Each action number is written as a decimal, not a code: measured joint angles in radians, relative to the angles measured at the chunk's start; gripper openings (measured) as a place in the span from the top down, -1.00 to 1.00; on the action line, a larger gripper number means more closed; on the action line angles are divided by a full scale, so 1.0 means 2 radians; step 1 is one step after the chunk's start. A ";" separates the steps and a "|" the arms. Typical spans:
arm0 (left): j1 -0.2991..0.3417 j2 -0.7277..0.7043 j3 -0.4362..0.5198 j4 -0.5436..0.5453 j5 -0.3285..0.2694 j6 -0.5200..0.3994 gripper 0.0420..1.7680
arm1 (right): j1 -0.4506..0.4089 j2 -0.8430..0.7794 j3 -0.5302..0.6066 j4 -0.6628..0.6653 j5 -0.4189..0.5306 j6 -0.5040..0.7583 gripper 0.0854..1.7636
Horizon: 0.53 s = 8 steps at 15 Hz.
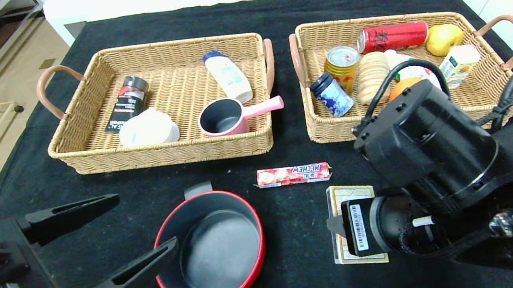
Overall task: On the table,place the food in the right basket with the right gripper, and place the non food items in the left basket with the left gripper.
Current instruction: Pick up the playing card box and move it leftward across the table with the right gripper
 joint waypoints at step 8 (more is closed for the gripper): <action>0.001 -0.009 -0.002 -0.001 -0.001 0.001 -0.94 | 0.039 0.087 -0.076 0.031 -0.027 0.001 -0.17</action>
